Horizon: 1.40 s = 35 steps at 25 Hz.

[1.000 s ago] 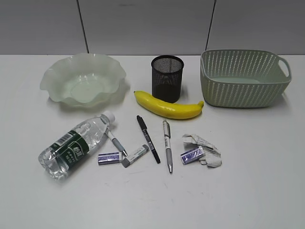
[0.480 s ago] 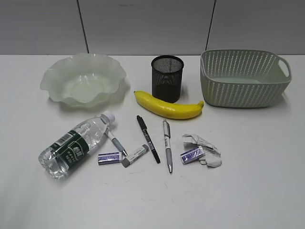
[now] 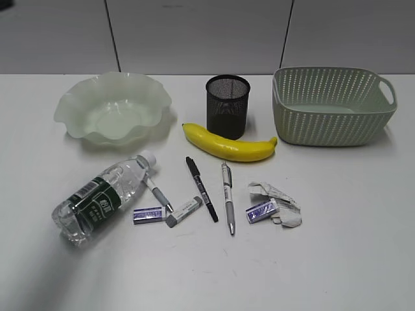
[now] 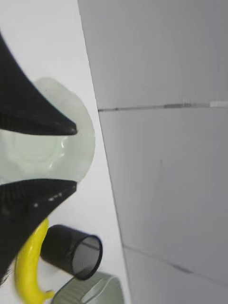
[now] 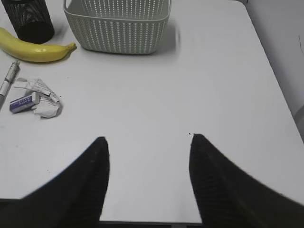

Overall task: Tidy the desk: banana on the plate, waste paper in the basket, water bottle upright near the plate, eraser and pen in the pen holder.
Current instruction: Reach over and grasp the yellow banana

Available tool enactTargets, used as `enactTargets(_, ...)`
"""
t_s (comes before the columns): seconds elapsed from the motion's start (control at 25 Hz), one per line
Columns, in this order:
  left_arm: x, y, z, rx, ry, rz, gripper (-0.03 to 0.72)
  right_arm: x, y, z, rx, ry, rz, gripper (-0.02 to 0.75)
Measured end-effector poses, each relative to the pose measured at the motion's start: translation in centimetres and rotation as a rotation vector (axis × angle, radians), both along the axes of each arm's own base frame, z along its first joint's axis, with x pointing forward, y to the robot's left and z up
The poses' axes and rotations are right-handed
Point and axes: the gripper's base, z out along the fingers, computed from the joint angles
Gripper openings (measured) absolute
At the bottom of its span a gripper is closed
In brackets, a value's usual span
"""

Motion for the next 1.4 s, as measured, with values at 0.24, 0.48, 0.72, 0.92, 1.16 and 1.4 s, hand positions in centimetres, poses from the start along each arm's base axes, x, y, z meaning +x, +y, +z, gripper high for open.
enactTargets(0.24, 6.5, -8.3, -2.3, 0.202, 0.125, -0.260, 0.237, 0.0, 0.0, 0.0, 0.000, 0.000, 0.000, 0.436)
enactTargets(0.48, 10.5, -15.8, -4.2, 0.430, 0.237, -0.527, 0.286, 0.0, 0.0, 0.0, 0.000, 0.000, 0.000, 0.436)
enactTargets(0.72, 12.1, -21.2, -7.4, 0.583, 0.307, -0.727, 0.354, 0.0, 0.0, 0.0, 0.000, 0.000, 0.000, 0.436)
enactTargets(0.92, 12.9, -24.6, -10.6, 0.636, 0.314, -0.804, 0.414, 0.0, 0.0, 0.0, 0.000, 0.000, 0.000, 0.436)
enactTargets(1.16, 14.0, -27.3, -14.3, 0.676, 0.323, -0.856, 0.492, 0.0, 0.0, 0.0, 0.000, 0.000, 0.000, 0.436)
enactTargets(1.4, 15.3, -28.3, -17.5, 0.732, 0.303, -0.856, 0.501, 0.0, 0.0, 0.0, 0.000, 0.000, 0.000, 0.436)
